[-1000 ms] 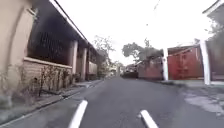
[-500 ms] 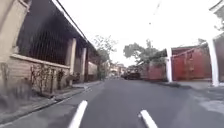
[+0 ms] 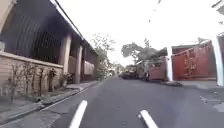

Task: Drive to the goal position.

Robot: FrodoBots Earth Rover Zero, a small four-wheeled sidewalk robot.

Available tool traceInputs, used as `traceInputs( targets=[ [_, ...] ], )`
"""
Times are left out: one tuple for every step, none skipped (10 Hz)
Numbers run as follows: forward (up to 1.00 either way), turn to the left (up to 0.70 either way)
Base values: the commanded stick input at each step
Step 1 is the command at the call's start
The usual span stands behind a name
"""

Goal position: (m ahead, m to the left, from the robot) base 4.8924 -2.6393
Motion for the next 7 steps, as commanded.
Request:
traceInputs(
  targets=[
    [0.85, 0.0],
    [0.85, 0.0],
    [0.85, 0.0],
    [0.85, 0.0],
    [0.85, 0.0],
    [0.85, 0.0],
    [0.85, 0.0]
  ],
)
